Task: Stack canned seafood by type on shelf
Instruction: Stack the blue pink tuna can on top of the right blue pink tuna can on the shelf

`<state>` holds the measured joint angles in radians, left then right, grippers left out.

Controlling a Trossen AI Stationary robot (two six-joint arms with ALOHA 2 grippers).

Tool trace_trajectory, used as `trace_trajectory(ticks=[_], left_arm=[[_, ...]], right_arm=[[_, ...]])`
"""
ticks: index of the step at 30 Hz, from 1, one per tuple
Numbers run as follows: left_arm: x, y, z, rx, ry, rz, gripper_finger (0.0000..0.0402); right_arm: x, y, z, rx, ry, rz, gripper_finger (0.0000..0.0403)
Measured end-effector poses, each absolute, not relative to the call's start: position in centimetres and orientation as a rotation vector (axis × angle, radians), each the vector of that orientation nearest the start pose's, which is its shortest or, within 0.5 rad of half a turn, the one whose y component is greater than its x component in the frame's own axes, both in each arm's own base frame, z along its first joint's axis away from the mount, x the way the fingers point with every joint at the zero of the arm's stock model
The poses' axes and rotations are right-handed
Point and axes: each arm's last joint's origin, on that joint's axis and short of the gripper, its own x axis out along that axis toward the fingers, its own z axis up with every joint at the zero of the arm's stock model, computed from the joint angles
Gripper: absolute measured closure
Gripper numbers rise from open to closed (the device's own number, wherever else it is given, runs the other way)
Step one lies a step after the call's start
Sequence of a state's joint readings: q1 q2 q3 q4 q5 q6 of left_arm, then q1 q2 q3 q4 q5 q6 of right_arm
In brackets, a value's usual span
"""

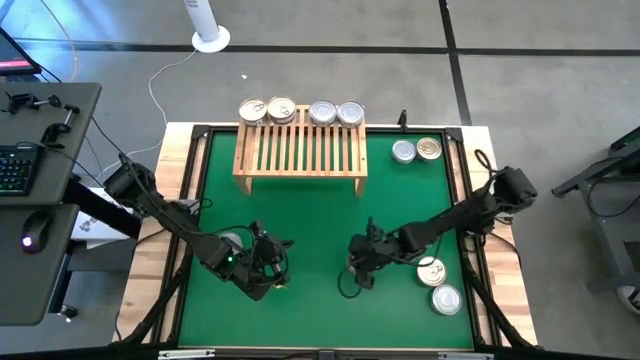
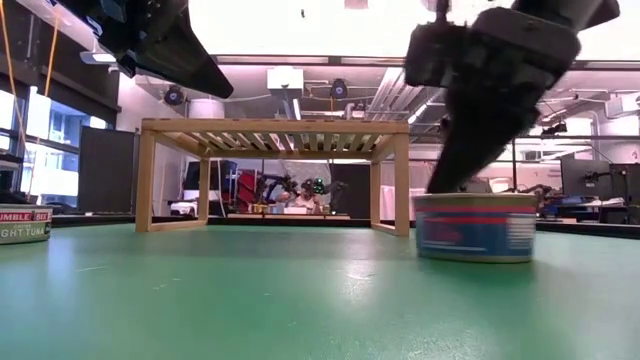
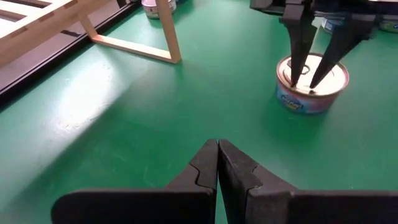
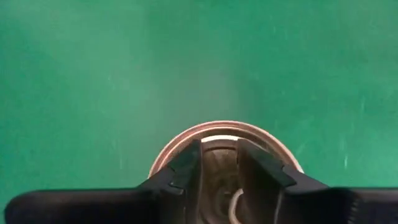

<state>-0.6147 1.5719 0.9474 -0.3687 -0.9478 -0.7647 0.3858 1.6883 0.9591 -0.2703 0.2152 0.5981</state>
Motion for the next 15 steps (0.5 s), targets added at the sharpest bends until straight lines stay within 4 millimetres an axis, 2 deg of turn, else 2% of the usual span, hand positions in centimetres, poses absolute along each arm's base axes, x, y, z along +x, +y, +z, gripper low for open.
trace_trajectory(ticks=[4, 7, 11, 15], left_arm=[[25.9, -15.4, 20.2, -0.025, 0.532, 0.535, 0.0401], [25.9, -15.4, 20.2, -0.027, 0.532, 0.534, 0.0402], [25.9, -15.4, 20.2, -0.037, 0.535, 0.532, 0.0401], [26.3, -15.2, 20.1, -0.08, 0.568, 0.491, 0.0401]], right_arm=[[31.2, 12.6, 19.0, 0.172, 0.908, -0.08, 0.032], [29.9, 13.5, 20.2, 0.064, 0.903, -0.121, 0.0323], [26.7, 14.0, 19.8, 0.034, 0.982, -0.259, 0.0301], [23.9, 14.5, 18.2, 0.097, 1.035, -0.3, 0.0236]])
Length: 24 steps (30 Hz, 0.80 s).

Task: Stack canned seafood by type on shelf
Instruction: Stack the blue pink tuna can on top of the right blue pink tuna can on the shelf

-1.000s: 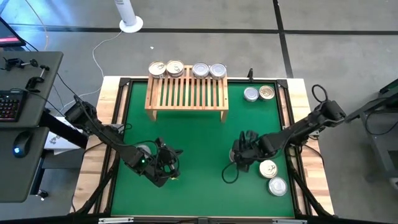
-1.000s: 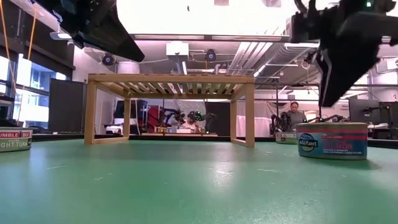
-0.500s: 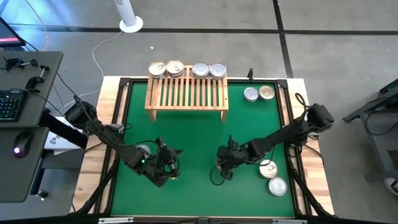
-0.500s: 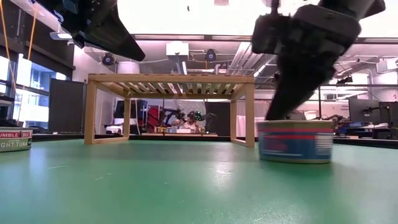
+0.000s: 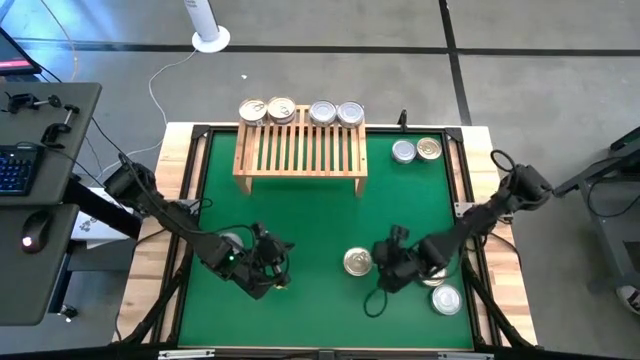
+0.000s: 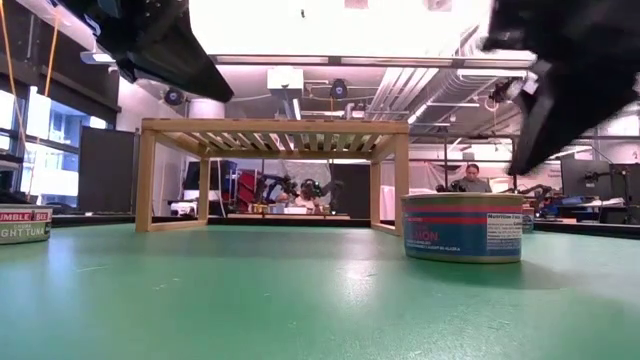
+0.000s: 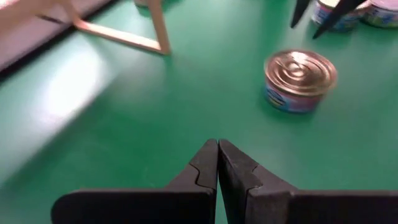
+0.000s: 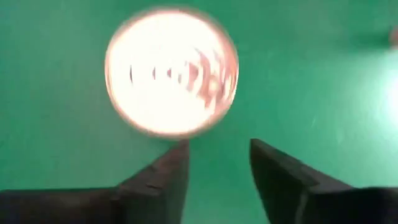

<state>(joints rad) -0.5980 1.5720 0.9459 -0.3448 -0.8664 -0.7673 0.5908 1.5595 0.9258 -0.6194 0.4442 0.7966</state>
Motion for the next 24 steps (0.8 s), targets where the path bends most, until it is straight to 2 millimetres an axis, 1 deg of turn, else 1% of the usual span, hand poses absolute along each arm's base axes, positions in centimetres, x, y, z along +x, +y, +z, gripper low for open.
trace_trajectory(ticks=[3, 5, 8, 11, 14, 17, 20, 24], left_arm=[[27.0, -14.9, 20.0, -0.117, 0.6, 0.439, 0.0401], [27.7, -14.8, 19.7, -0.129, 0.613, 0.4, 0.0402], [29.3, -14.6, 18.6, -0.157, 0.636, 0.312, 0.0402], [31.1, -14.4, 17.0, -0.18, 0.646, 0.215, 0.0401], [32.9, -14.0, 15.6, -0.219, 0.619, 0.153, 0.0401], [34.3, -13.3, 14.2, -0.27, 0.599, 0.101, 0.0401], [35.3, -12.4, 13.2, -0.313, 0.582, 0.073, 0.0401], [36.3, -11.4, 12.0, -0.356, 0.573, 0.042, 0.0401]], right_arm=[[22.3, 14.8, 16.4, 0.121, 1.065, -0.306, 0.0171], [21.5, 14.8, 14.9, 0.143, 1.052, -0.291, 0.0128], [20.8, 14.6, 12.7, 0.199, 0.958, -0.214, 0.0073], [20.5, 14.2, 11.1, 0.246, 0.805, -0.158, 0.0038], [20.3, 13.6, 10.6, 0.218, 0.653, -0.154, 0.002], [20.3, 13.3, 10.7, 0.148, 0.554, -0.151, 0.0014], [20.6, 13.1, 10.9, 0.069, 0.528, -0.123, 0.0013], [21.5, 13.1, 10.5, 0.026, 0.506, -0.064, 0.0013]])
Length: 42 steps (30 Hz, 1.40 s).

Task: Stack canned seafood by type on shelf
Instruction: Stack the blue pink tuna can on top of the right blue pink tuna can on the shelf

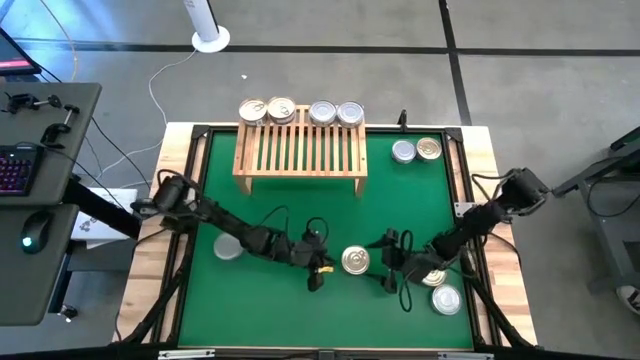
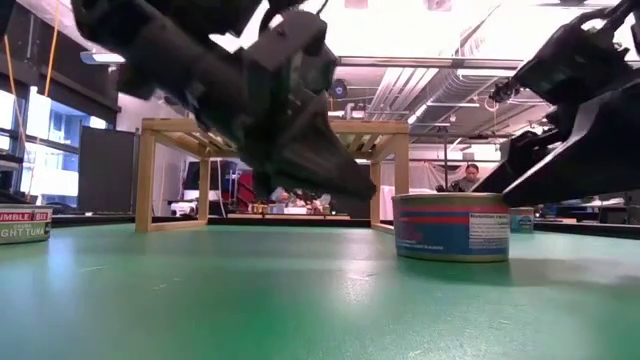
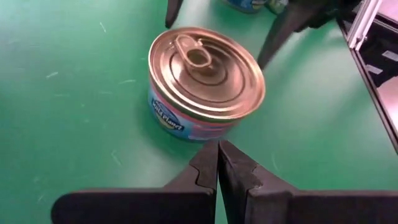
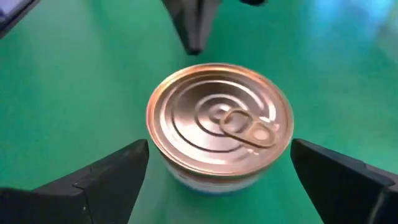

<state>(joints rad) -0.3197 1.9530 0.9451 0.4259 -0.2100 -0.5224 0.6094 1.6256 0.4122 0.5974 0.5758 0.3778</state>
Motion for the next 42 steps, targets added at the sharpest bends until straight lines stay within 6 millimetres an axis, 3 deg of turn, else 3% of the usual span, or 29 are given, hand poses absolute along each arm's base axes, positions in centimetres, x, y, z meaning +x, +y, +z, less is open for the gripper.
trace_trajectory(ticks=[15, 22, 28, 35, 42], left_arm=[[36.6, -10.4, 10.8, -0.375, 0.623, 0.028, 0.0402], [36.5, -10.4, 10.8, -0.37, 0.632, 0.04, 0.0402], [35.6, -10.4, 12.3, -0.328, 0.663, 0.144, 0.0401], [32.1, -11.6, 15.0, -0.257, 0.79, 0.301, 0.0401], [26.9, -14.2, 16.9, -0.218, 0.783, 0.398, 0.0402]], right_arm=[[26.3, 13.9, 8.5, -0.033, 0.444, 0.034, 0.0012], [26.5, 13.9, 8.1, 0.01, 0.426, 0.039, 0.0032], [25.9, 14.6, 8.3, 0.046, 0.432, 0.01, 0.0045], [25.1, 15.9, 9.6, 0.078, 0.421, 0.041, 0.0051], [26.3, 16.3, 14.2, 0.059, 0.318, 0.062, 0.0072]])
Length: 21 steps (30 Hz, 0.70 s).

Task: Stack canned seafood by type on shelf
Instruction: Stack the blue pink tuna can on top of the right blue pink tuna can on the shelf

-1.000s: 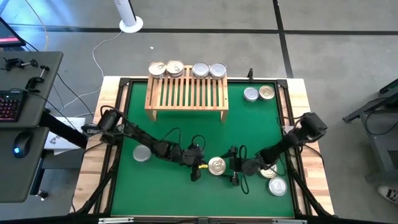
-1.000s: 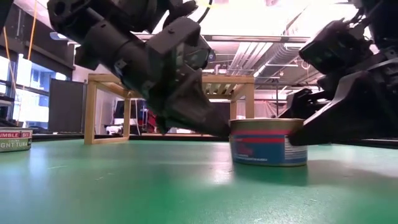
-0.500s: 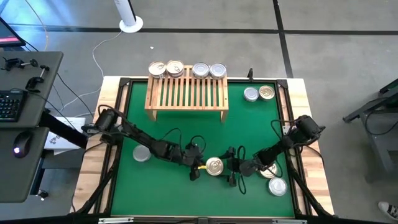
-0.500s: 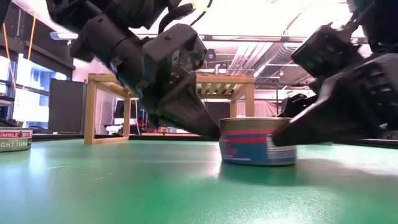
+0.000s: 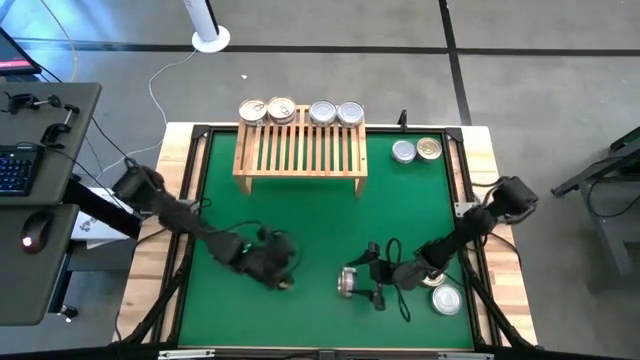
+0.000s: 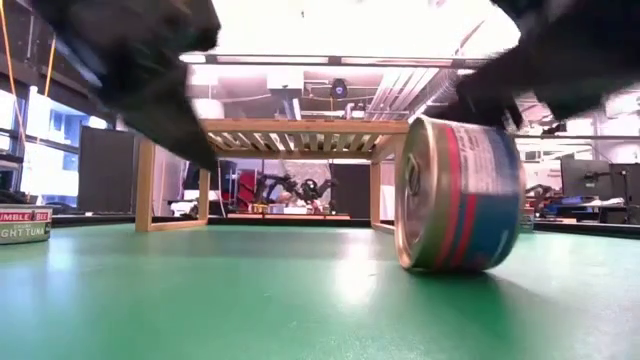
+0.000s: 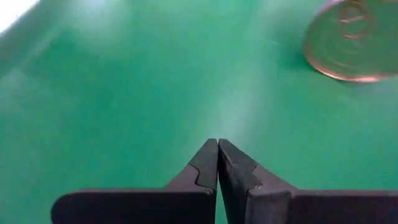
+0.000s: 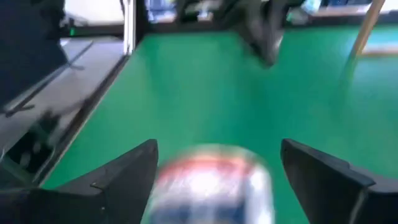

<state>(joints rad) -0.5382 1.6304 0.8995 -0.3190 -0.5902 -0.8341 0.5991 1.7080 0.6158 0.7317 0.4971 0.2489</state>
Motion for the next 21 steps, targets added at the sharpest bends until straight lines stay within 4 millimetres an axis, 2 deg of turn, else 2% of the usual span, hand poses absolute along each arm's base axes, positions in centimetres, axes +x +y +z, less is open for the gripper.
trace_trajectory(ticks=[3, 7, 10, 15, 19, 21], left_arm=[[24.6, -14.6, 16.5, -0.259, 0.726, 0.429, 0.0401], [22.9, -15.0, 15.8, -0.329, 0.64, 0.423, 0.0402], [22.7, -15.3, 15.3, -0.329, 0.609, 0.375, 0.0402], [23.7, -15.9, 15.6, -0.277, 0.555, 0.276, 0.0401], [24.6, -15.9, 16.3, -0.255, 0.492, 0.228, 0.0401], [25.1, -15.8, 16.5, -0.244, 0.459, 0.21, 0.0401]], right_arm=[[27.6, 15.5, 16.1, 0.052, 0.313, 0.047, 0.0091], [28.7, 14.5, 17.1, 0.015, 0.457, 0.096, 0.0099], [29.0, 14.0, 18.6, -0.045, 0.596, 0.106, 0.0099], [29.4, 14.0, 22.1, -0.033, 0.764, 0.225, 0.0099], [30.2, 14.6, 23.4, -0.003, 0.806, 0.301, 0.0098], [30.7, 14.9, 23.1, 0.002, 0.813, 0.299, 0.0098]])
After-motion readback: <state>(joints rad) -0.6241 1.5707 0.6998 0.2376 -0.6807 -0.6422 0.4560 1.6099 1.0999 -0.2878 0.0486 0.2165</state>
